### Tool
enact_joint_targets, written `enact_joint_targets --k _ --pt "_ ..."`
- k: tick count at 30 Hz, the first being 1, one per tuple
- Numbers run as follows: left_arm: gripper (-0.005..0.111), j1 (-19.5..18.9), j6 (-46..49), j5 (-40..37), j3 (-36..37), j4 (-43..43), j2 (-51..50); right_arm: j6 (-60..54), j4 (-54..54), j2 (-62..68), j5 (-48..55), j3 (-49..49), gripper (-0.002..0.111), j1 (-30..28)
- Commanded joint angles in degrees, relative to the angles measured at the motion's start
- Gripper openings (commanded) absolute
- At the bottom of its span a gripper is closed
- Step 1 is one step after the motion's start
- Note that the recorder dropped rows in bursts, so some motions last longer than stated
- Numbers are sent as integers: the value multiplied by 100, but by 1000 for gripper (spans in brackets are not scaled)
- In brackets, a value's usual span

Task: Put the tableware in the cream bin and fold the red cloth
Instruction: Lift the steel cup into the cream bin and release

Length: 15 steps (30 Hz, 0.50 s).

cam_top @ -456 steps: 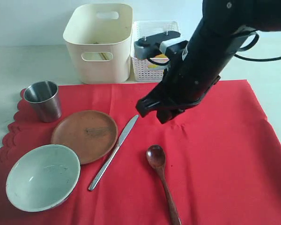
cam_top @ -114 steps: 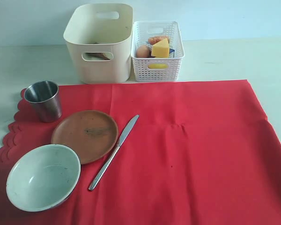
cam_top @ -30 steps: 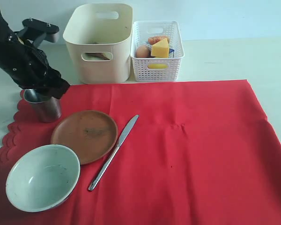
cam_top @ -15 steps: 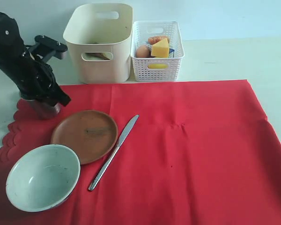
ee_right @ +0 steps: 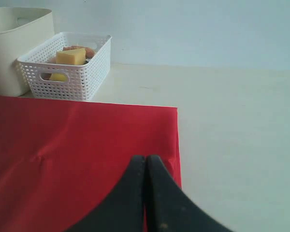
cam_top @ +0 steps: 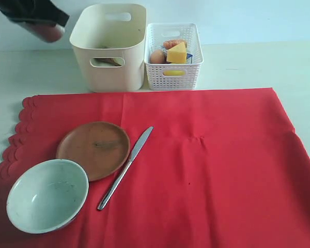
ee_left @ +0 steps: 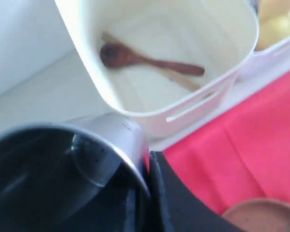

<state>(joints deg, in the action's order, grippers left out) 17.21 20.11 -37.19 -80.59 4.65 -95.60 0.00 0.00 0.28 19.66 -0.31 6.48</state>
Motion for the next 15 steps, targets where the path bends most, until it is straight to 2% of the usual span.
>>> enact_joint_targets --k 1,7,15 --pt "0 24 683 369 -416 819 -57 0 0 -28 -96 31 0 -29" --pt "0 24 1521 424 -931 1679 -706 0 0 -28 -96 31 0 -29" --pt "0 24 1794 424 -1758 1989 -1938 0 0 -28 -96 31 0 -29"
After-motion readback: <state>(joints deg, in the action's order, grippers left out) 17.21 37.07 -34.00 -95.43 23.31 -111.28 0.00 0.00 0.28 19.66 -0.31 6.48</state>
